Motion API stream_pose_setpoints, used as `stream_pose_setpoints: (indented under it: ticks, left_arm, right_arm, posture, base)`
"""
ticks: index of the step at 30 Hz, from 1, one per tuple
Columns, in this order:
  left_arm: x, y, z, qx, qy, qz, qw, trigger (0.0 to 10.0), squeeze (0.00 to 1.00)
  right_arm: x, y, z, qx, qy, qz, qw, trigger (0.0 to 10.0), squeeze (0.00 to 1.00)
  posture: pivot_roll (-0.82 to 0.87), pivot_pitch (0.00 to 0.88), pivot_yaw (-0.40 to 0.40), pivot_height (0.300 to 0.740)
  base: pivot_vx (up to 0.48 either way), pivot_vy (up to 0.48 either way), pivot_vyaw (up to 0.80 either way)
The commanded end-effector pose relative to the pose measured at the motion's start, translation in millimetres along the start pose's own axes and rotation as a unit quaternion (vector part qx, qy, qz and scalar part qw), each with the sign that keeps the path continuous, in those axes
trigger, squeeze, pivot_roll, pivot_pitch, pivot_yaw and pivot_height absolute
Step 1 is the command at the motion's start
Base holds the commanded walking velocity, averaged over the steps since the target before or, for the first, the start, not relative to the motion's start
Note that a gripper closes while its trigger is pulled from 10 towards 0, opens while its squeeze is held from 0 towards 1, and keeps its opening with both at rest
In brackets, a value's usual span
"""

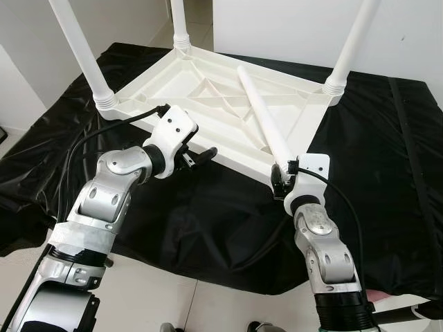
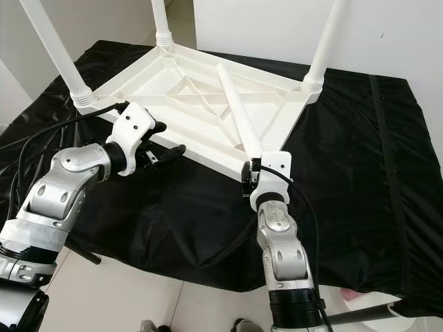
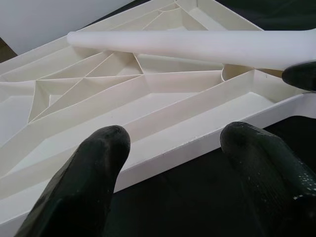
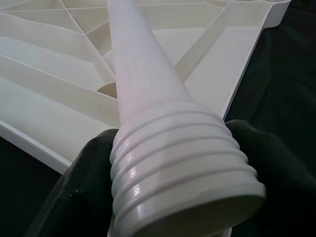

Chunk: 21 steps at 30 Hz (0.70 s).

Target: Building children table

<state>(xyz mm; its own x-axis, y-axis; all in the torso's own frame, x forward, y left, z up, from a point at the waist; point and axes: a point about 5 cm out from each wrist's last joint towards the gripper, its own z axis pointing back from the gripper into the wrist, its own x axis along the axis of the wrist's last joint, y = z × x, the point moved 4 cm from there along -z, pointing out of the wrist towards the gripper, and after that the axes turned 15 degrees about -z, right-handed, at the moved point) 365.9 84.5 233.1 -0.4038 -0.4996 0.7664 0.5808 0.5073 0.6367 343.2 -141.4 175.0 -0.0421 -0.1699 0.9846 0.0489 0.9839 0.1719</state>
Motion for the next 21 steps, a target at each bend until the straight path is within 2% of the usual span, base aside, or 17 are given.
stream_pose_setpoints:
  ticks: [1, 3, 4, 5, 6, 9, 10, 11, 12, 13, 18, 19, 20, 21]
  left_arm:
    - [-2.9, 6.6, 2.1, 0.028, 0.01, -0.004, 1.0, 10.0, 0.0]
    - [-1.9, 7.5, 1.7, 0.03, 0.009, -0.003, 0.999, 10.0, 0.0]
    - [-0.7, 10.5, 1.3, 0.04, 0.007, 0.002, 0.999, 10.0, 0.0]
    - [-0.7, 10.5, 1.3, 0.04, 0.007, 0.002, 0.999, 10.0, 0.0]
    - [3.5, 17.8, 0.9, 0.06, -0.002, 0.029, 0.998, 10.0, 0.0]
    - [11.7, 28.7, 1.6, 0.083, -0.026, 0.081, 0.993, 10.0, 0.0]
    - [11.7, 28.7, 1.6, 0.083, -0.026, 0.081, 0.993, 10.0, 0.0]
    - [14.3, 37.1, 2.3, 0.101, -0.032, 0.101, 0.989, 10.0, 0.0]
    - [21.1, 56.2, 3.7, 0.133, -0.049, 0.15, 0.979, 10.0, 0.0]
    - [23.5, 61.2, 4.0, 0.139, -0.055, 0.163, 0.975, 10.0, 0.0]
    - [36.3, 63.4, -0.3, 0.127, -0.084, 0.196, 0.969, 10.0, 0.0]
    - [37.9, 66.3, -3.1, 0.13, -0.088, 0.216, 0.964, 10.0, 0.0]
    - [37.9, 66.3, -3.1, 0.13, -0.088, 0.216, 0.964, 10.0, 0.0]
    - [42.6, 70.6, -8.2, 0.126, -0.101, 0.249, 0.955, 10.0, 0.29]
  right_arm:
    - [-0.7, 0.4, -1.5, 0.003, 0.003, -0.007, 1.0, 0.0, 0.0]
    - [3.1, 1.8, -2.3, 0.012, 0.0, -0.014, 1.0, 0.0, 0.0]
    - [12.3, 6.6, -2.3, 0.032, -0.015, -0.026, 0.999, 1.2, 0.0]
    - [12.3, 6.6, -2.3, 0.032, -0.015, -0.026, 0.999, 1.2, 0.0]
    - [34.7, 15.6, 0.0, 0.073, -0.057, -0.043, 0.995, 10.0, 0.0]
    - [64.2, 23.2, 5.8, 0.114, -0.119, -0.053, 0.985, 10.0, 0.0]
    - [64.2, 23.2, 5.8, 0.114, -0.119, -0.053, 0.985, 10.0, 0.0]
    - [75.8, 24.2, 7.1, 0.12, -0.14, -0.047, 0.982, 10.0, 0.0]
    - [97.3, 28.0, 10.2, 0.136, -0.175, -0.026, 0.975, 10.0, 0.0]
    - [102.9, 29.2, 11.1, 0.141, -0.184, -0.018, 0.973, 10.0, 0.0]
    - [105.4, 35.5, 14.0, 0.159, -0.191, -0.008, 0.969, 10.0, 0.0]
    - [103.9, 40.2, 16.2, 0.17, -0.194, 0.009, 0.966, 10.0, 0.0]
    - [103.9, 40.2, 16.2, 0.17, -0.194, 0.009, 0.966, 10.0, 0.0]
    - [99.0, 48.5, 20.3, 0.189, -0.197, 0.034, 0.961, 10.0, 0.0]
  posture:
    - [-0.1, 0.139, 0.079, 0.74]
    - [-0.1, 0.139, 0.08, 0.74]
    - [-0.1, 0.139, 0.08, 0.74]
    - [-0.1, 0.139, 0.08, 0.74]
    - [-0.1, 0.139, 0.08, 0.74]
    - [-0.1, 0.139, 0.08, 0.74]
    - [-0.1, 0.139, 0.08, 0.74]
    - [-0.1, 0.139, 0.08, 0.74]
    - [-0.11, 0.137, 0.082, 0.74]
    - [-0.11, 0.137, 0.082, 0.74]
    - [-0.11, 0.134, 0.082, 0.74]
    - [-0.1, 0.132, 0.083, 0.74]
    - [-0.1, 0.132, 0.083, 0.74]
    - [-0.11, 0.133, 0.086, 0.74]
  base:
    - [0.0, 0.0, 0.0]
    - [0.0, 0.0, 0.0]
    - [0.0, 0.0, 0.0]
    - [0.0, 0.0, 0.0]
    - [0.0, 0.0, 0.0]
    - [0.0, 0.0, 0.0]
    - [0.0, 0.0, 0.0]
    - [0.0, 0.0, 0.0]
    - [0.0, 0.0, 0.0]
    - [0.0, 0.0, 0.0]
    - [0.0, 0.0, 0.0]
    - [0.0, 0.0, 0.0]
    - [0.0, 0.0, 0.0]
    - [0.0, 0.0, 0.0]
